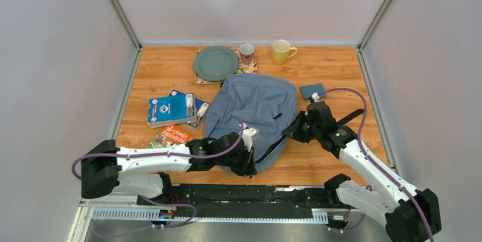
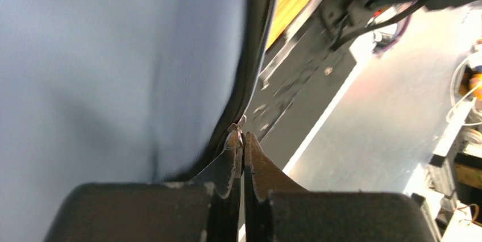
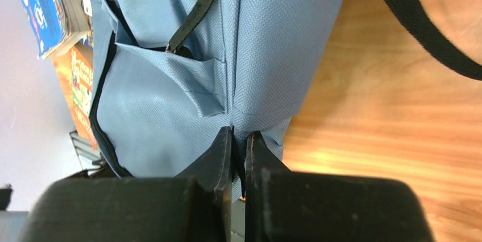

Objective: Pack the student bag
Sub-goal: Unzip the student bag at the center of the board.

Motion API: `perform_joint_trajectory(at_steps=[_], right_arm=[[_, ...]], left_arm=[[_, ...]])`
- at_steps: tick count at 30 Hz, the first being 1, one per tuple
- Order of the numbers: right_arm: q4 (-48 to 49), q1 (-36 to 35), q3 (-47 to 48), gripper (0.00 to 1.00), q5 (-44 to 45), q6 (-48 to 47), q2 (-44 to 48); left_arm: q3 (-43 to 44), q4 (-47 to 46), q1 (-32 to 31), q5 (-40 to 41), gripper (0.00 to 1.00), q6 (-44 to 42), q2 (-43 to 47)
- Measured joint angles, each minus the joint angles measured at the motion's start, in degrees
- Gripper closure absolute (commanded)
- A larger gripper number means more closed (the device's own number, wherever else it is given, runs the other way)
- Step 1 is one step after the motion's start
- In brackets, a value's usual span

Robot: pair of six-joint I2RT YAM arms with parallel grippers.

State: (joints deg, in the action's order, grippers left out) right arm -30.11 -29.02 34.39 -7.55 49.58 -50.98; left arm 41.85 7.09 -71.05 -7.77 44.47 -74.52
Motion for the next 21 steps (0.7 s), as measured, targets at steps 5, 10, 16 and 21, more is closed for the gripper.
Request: perform_joint_trajectory(at_steps=[5,10,16,21], right_arm=[[-0.59,3.30,4.70,1.00,-1.77,-5.31,-6.14],[-0.92,3.82,8.00,0.39,-6.12,-8.72,-10.25],[-4.61,5.11,8.22,0.23,-3.19,-9.90,-4.52],[-14.16,5.46,8.00,0.23,1.07,-7.02,13.42]], left_arm=[[-9.18,6.38,-0.07,3.58,1.00,0.42,13.55],[-11.58,8.33,0.07,6.12,1.00,0.59,20.20],[-10.43,6.29,-0.04,3.06,1.00,0.59,13.88],[-3.93,4.24,-0.11,-0.39,1.00,0.13,4.79]])
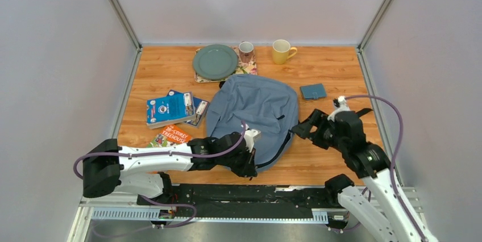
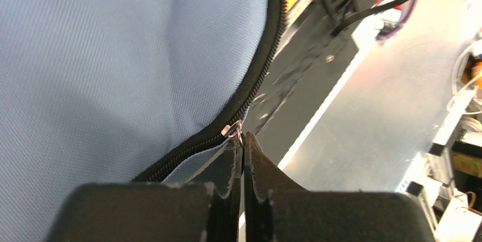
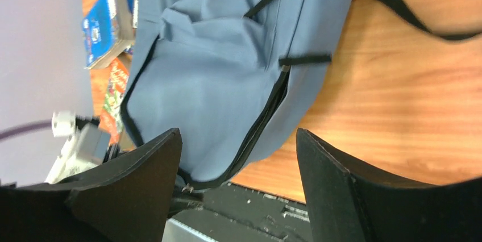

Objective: Pack the student bag
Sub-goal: Unzip the student bag at the center of the board.

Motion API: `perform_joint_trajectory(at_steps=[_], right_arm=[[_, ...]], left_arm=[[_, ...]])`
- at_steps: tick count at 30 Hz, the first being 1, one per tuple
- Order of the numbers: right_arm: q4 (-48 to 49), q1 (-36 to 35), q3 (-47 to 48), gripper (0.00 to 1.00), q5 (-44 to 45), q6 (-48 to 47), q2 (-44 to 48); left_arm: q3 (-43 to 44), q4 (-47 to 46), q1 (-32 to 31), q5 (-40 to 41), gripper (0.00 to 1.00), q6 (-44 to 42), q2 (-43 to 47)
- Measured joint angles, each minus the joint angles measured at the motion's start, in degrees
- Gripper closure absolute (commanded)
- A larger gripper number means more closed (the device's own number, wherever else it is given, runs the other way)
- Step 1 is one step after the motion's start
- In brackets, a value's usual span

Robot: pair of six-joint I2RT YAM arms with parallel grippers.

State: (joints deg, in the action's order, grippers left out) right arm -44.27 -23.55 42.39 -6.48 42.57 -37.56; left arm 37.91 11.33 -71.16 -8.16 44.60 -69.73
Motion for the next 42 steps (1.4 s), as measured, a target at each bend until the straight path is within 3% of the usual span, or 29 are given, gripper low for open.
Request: perform_joint_trajectory(at_steps=[6,11,23,24,27,28,30,31,38,42], right_arm=[[-5.60,0.02,-7.93,0.24,-3.78,9.01,16.96],[-8.83,0.02,-14.34,0.21,-7.13,16.74,22.49],[-5.55,0.00,-17.33,0.24,-10.19,22.93,17.81],[-5.22,0.00,-17.64,0.26,-10.19,23.32,17.92],[-2.82,0.00,-19.23,0.48,-10.36,23.85,18.12],[-1.95,0.00,-19.87,0.69,-10.43,23.74,17.97],[0.55,0.00,-21.49,0.85,-10.51,22.95,16.61],[1.22,0.00,-21.81,1.00,-10.67,22.88,15.02],[1.97,-0.37,-18.34,1.00,-8.76,16.52,6.78],[1.05,-0.70,-14.45,1.00,-8.26,11.56,4.33]], left_arm=[[8.79,-3.96,-0.02,-3.65,1.00,-0.20,-6.99],[13.07,-6.91,-0.48,-6.34,1.00,-0.11,-12.04],[14.38,-10.54,-1.36,-9.57,1.00,1.09,-18.40],[14.82,-10.60,-1.36,-9.55,1.00,1.09,-18.51],[16.24,-10.78,-1.36,-9.60,1.00,1.05,-18.75],[16.70,-10.73,-1.36,-9.66,1.00,0.83,-18.86],[17.68,-10.01,-1.38,-9.75,1.00,0.02,-19.15],[18.25,-9.31,-1.38,-9.73,1.00,-0.50,-19.34],[18.64,-3.91,-1.36,-9.27,1.00,-5.60,-19.02],[12.26,-5.51,-1.03,-6.47,1.00,-6.69,-12.72]])
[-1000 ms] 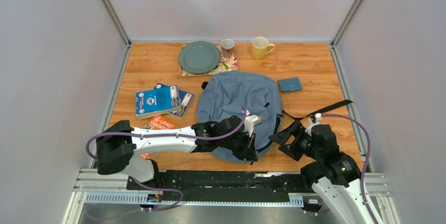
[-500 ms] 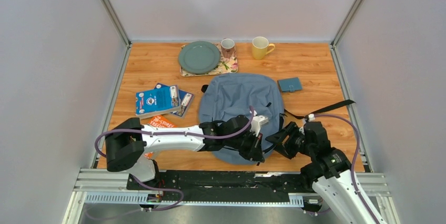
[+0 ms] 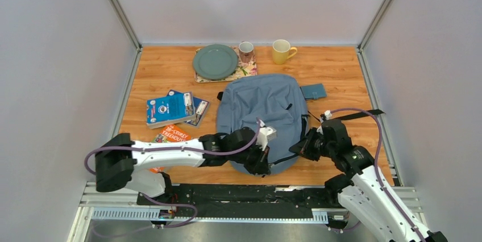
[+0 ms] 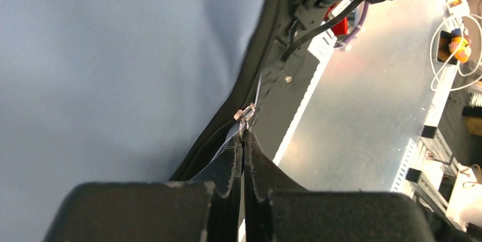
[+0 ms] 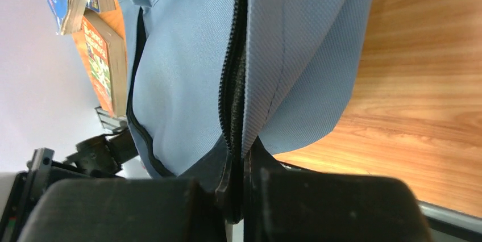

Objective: Pack the student bag
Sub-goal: Unzip the student bag at the center of the board.

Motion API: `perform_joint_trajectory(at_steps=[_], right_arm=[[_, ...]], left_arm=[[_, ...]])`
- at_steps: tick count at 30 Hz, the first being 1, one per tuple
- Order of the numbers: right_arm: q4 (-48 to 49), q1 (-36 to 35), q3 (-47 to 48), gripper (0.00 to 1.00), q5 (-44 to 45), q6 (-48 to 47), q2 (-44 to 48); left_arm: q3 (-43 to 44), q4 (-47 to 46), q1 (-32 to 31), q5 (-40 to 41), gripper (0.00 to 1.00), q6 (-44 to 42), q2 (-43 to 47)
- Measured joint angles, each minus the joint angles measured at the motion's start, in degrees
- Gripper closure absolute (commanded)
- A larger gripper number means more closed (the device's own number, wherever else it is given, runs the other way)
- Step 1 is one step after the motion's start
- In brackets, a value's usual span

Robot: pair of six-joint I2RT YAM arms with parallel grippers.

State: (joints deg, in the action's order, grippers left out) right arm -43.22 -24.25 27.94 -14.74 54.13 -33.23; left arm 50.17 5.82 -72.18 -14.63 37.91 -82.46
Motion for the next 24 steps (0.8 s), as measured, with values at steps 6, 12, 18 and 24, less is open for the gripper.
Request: perform_joint_trajectory(at_steps=[6,12,18,24], right_arm=[[-0.17,-0.04,3.74,1.00,2.40,-7.87,-3.08],[0.26,0.02,6.29,1.00,6.14,-15.17,-5.35],[1.99,0.13,9.40,0.45,6.14,-19.71,-11.65],[-2.05,1.33,19.34,0.21,7.58,-21.42,-20.11]], left_arm=[[-12.52,2.40,3.93,2.03,1.00,0.31,14.29],[-17.38,8.17,6.64,3.02,1.00,0.04,20.33],[-17.55,4.83,6.58,-0.68,1.00,0.68,17.49],[-16.92,0.02,4.70,-3.43,1.00,3.61,10.45]])
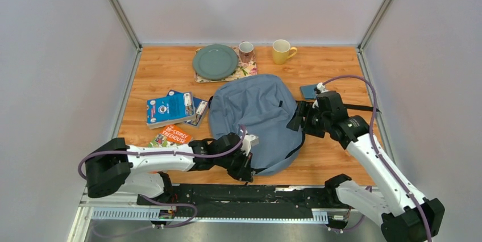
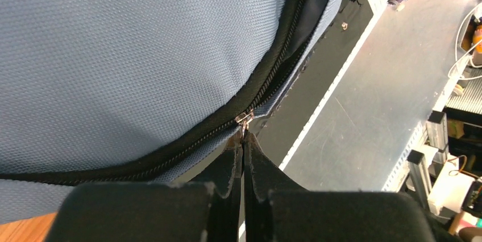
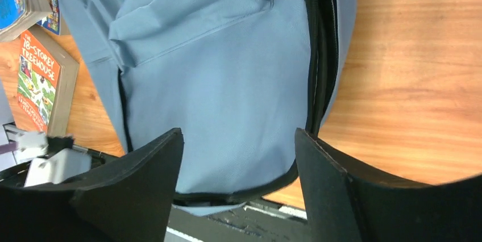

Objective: Pack the student bag
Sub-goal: Unzip the student bag at the center of the board.

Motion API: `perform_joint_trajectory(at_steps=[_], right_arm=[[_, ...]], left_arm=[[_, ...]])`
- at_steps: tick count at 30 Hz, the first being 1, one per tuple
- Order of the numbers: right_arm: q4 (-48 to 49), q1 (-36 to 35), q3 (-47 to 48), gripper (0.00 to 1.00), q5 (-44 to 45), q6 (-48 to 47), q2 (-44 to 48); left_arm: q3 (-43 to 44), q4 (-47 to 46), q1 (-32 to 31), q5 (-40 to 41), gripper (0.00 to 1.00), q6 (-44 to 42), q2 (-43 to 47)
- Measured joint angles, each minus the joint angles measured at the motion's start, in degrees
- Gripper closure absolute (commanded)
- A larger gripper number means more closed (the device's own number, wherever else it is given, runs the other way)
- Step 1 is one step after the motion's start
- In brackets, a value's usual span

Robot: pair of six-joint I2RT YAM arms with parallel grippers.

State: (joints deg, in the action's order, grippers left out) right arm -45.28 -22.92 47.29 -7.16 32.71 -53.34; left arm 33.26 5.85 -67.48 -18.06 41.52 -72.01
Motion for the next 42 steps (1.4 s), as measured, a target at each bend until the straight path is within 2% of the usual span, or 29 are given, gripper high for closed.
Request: perform_joint_trajectory(at_steps=[2,5,11,17,21,27,33,37,38,42], right_arm=[[-2.69,0.02,2.40,0.16,0.81,0.24,0.44],[-8.31,0.02,2.97,0.06,3.04,2.01,7.56],[-13.22,0.11,-1.95,0.10,0.15,12.59,29.31],[-14.56,0.13,-14.78,0.09,-7.23,26.91,36.65],[-13.53,0.13,-18.10,0.09,-10.54,33.79,37.86],[-12.96,0.13,-18.64,0.09,-10.95,41.03,37.66],[-10.97,0.13,-18.75,0.12,-10.78,44.70,32.39],[-10.43,0.07,-18.75,0.21,-10.71,45.46,26.88],[-10.12,-0.04,-18.75,0.29,-10.71,45.77,26.01],[-7.87,-0.37,-19.61,0.35,-10.25,47.04,25.62]], left_arm=[[0.98,-1.09,-0.28,-0.26,1.00,0.83,-2.10],[2.58,-3.52,-0.44,-0.50,1.00,2.16,-4.33],[5.05,-7.69,-0.44,0.24,1.00,4.15,-6.12],[9.20,-9.81,-0.48,0.42,1.00,4.87,-9.77],[10.73,-11.15,-0.50,0.33,1.00,5.35,-11.91],[11.41,-12.52,-0.68,-0.22,1.00,6.19,-13.42],[12.55,-12.87,-0.74,-1.16,1.00,6.16,-14.25],[13.03,-12.94,-0.79,-1.20,1.00,6.10,-14.32],[13.05,-12.94,-0.79,-1.27,1.00,6.10,-14.32],[13.09,-12.94,-0.81,-1.53,1.00,5.92,-14.32]])
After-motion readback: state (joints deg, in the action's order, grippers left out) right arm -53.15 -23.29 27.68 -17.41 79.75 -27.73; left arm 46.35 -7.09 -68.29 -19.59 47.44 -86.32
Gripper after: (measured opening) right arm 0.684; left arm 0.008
